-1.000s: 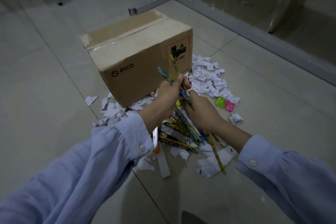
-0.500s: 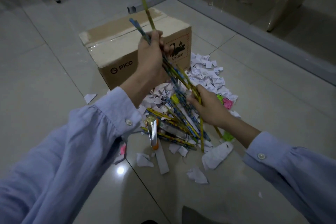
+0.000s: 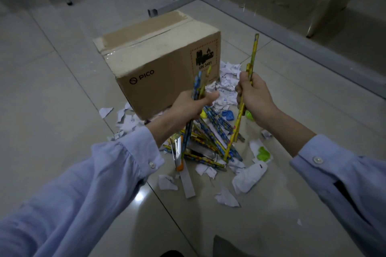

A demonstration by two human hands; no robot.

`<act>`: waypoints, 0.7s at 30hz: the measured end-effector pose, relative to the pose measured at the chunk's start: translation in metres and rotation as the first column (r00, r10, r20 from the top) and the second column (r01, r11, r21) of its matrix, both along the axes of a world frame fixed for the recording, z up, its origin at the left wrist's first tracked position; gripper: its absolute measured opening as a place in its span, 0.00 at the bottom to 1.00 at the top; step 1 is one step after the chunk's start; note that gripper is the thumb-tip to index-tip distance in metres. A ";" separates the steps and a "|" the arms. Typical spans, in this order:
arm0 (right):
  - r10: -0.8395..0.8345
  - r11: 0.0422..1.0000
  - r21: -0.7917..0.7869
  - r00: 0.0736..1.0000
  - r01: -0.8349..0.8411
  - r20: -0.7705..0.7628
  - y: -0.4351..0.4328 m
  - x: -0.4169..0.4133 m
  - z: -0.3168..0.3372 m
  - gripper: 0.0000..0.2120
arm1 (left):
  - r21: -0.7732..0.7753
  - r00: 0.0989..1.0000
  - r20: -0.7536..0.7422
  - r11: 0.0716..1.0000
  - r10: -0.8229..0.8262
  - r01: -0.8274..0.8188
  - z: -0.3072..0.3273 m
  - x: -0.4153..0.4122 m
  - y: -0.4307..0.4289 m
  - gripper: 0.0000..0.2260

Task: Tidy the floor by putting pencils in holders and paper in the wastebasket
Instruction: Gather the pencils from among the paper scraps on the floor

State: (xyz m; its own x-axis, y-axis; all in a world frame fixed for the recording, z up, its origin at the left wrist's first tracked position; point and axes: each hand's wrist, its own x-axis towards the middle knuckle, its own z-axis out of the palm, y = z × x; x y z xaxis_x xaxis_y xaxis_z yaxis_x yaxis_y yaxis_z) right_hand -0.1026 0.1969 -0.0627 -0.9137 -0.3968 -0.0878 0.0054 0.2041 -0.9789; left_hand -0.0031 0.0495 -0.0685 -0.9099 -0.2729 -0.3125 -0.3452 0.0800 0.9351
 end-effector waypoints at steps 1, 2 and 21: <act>-0.014 1.000 -0.008 1.000 0.014 0.017 -0.002 0.001 0.001 0.12 | -0.005 0.999 0.003 0.999 -0.049 0.049 -0.003 0.002 0.003 0.14; -0.041 0.999 -0.016 0.999 0.041 0.033 -0.004 0.003 0.001 0.11 | 0.003 0.996 0.006 0.996 -0.089 0.089 -0.004 0.003 0.006 0.14; -0.367 0.890 -0.118 0.845 0.441 0.390 -0.009 0.001 0.003 0.16 | 0.171 0.969 -0.017 0.954 -0.248 0.247 -0.015 0.006 0.005 0.12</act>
State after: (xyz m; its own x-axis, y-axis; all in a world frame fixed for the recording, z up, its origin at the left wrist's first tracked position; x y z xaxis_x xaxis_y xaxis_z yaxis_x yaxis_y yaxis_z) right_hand -0.1020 0.1875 -0.0592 -0.9201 -0.0414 -0.3895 0.3916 -0.0859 -0.9161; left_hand 0.0026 0.0549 -0.0836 -0.9406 0.0187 -0.3389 -0.3389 0.0031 0.9408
